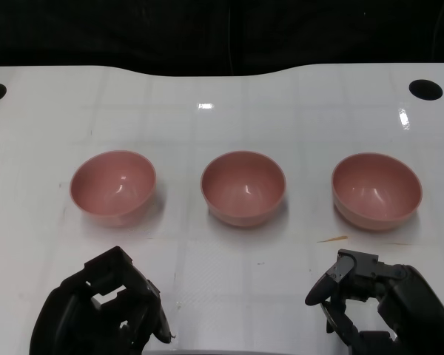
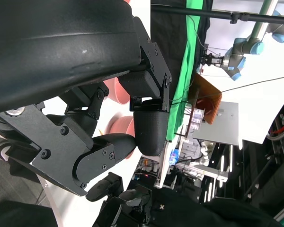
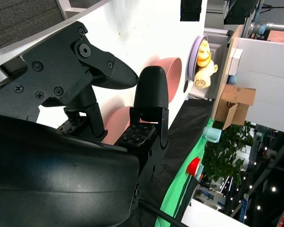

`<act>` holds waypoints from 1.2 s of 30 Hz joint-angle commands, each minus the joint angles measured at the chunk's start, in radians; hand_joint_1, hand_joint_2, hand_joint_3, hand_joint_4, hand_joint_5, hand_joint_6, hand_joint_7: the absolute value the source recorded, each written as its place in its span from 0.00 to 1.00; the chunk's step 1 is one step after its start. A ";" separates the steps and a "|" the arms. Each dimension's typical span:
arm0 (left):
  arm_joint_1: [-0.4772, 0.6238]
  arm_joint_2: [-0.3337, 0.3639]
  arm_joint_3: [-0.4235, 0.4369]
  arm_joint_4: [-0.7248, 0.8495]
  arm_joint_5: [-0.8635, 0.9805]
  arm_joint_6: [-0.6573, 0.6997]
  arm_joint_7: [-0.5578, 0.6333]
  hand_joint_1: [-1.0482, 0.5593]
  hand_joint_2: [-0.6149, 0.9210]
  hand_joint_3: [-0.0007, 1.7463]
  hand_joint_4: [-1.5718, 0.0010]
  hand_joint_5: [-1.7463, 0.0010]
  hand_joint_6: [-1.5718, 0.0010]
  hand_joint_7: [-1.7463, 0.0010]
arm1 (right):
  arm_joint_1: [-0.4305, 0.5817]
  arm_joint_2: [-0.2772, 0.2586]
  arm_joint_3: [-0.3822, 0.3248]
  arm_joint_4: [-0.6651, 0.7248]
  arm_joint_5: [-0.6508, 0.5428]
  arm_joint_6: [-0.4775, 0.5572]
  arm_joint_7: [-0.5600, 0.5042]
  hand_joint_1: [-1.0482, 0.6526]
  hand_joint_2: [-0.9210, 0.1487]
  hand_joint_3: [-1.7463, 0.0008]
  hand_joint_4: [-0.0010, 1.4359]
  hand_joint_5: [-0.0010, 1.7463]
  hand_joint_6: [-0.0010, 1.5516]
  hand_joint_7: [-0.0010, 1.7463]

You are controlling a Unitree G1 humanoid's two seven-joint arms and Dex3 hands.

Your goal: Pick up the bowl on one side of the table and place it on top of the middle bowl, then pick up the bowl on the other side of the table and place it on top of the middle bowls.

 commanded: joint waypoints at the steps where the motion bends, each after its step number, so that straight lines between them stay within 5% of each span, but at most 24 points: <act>1: -0.008 0.005 0.006 0.009 0.002 -0.013 -0.008 0.53 0.76 0.57 0.42 0.11 0.45 0.19 | -0.009 -0.009 -0.014 -0.004 0.003 -0.007 -0.006 0.49 0.42 0.37 0.52 0.91 0.51 0.65; 21: -0.004 0.013 0.010 0.004 0.001 -0.004 -0.007 0.55 0.73 0.62 0.41 0.11 0.45 0.19 | -0.003 -0.003 -0.011 -0.021 0.016 0.012 -0.009 0.50 0.40 0.39 0.50 0.88 0.50 0.62; 26: -0.004 0.012 0.010 0.007 0.003 -0.007 -0.008 0.54 0.74 0.62 0.42 0.10 0.45 0.19 | -0.002 -0.013 -0.020 -0.049 0.008 0.050 -0.017 0.50 0.32 0.50 0.46 0.77 0.49 0.53; 31: -0.005 0.014 0.008 0.005 0.001 -0.005 -0.013 0.54 0.75 0.60 0.42 0.10 0.46 0.19 | -0.033 -0.046 -0.049 -0.058 -0.072 0.043 -0.055 0.43 0.13 0.84 0.43 0.61 0.49 0.22; 36: -0.006 0.011 0.006 0.002 0.007 -0.005 -0.004 0.54 0.75 0.60 0.42 0.10 0.45 0.19 | -0.048 -0.071 -0.073 -0.089 -0.144 0.061 -0.102 0.41 0.03 0.96 0.36 0.51 0.48 0.12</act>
